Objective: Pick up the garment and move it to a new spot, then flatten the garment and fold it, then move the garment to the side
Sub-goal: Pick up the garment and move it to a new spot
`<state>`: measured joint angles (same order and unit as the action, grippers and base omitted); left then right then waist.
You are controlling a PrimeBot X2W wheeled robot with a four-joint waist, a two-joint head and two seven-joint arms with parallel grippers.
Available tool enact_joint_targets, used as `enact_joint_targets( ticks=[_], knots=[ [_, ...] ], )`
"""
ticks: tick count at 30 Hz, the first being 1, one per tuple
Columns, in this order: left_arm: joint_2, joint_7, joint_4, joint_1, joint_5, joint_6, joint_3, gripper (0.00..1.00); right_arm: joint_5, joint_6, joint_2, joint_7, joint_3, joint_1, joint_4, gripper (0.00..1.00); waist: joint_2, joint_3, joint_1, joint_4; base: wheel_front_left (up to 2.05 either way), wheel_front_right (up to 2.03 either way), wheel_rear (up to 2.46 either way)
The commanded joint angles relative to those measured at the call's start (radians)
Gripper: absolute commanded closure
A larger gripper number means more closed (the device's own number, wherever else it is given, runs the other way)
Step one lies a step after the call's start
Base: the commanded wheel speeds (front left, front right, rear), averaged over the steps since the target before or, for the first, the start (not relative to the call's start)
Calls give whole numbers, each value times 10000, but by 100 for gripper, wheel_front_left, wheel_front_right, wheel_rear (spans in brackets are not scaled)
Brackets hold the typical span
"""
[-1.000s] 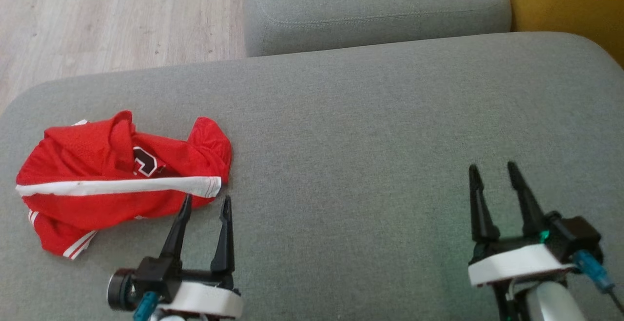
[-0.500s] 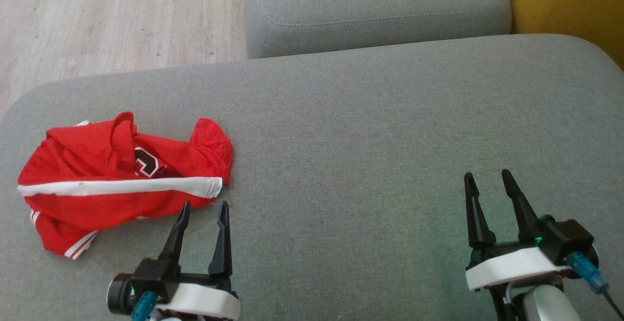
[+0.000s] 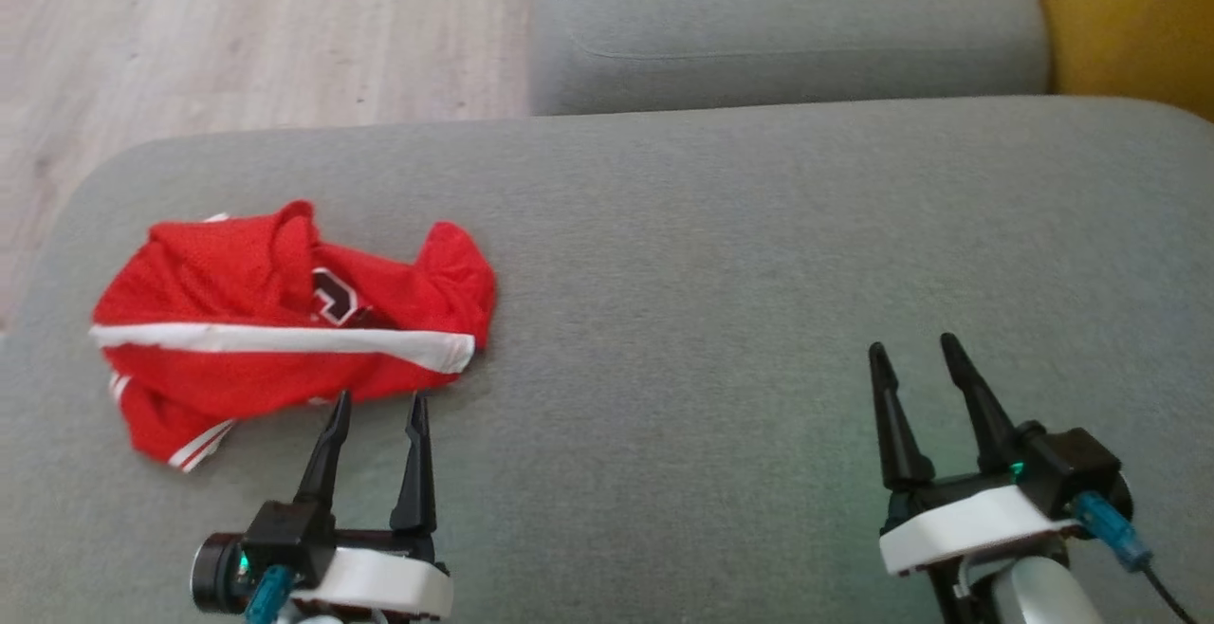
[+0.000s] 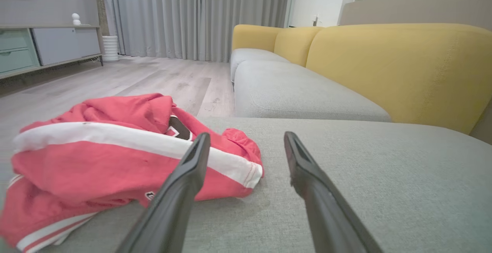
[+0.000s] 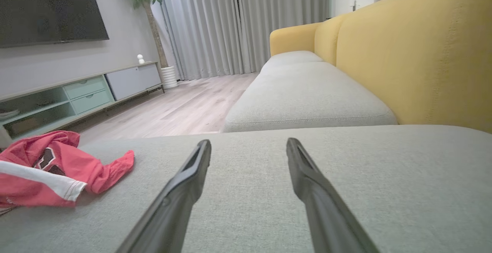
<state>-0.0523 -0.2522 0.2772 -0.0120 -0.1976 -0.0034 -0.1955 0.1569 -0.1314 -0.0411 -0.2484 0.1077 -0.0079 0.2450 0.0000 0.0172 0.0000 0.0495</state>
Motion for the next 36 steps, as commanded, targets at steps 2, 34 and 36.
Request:
enact_joint_targets(
  ticks=[2, 34, 36],
  knots=[
    [17, -95, -293, -297, 130, 81, 448, 0, -3, 7, -91, -134, 430, -213, -362, 0, 0, 97, 0, 440, 0, 0, 0],
    [-315, -95, -425, -377, 761, -8, 1385, 0, 506, 7, -91, -134, 1610, 91, -544, 0, 0, -29, 0, 2468, 0, 0, 0],
    [-576, -95, -409, -845, 893, -115, 1389, 0, 441, 7, -91, -134, 1514, 1, -583, 0, 0, -216, 0, 2333, 0, 0, 0]
  ],
)
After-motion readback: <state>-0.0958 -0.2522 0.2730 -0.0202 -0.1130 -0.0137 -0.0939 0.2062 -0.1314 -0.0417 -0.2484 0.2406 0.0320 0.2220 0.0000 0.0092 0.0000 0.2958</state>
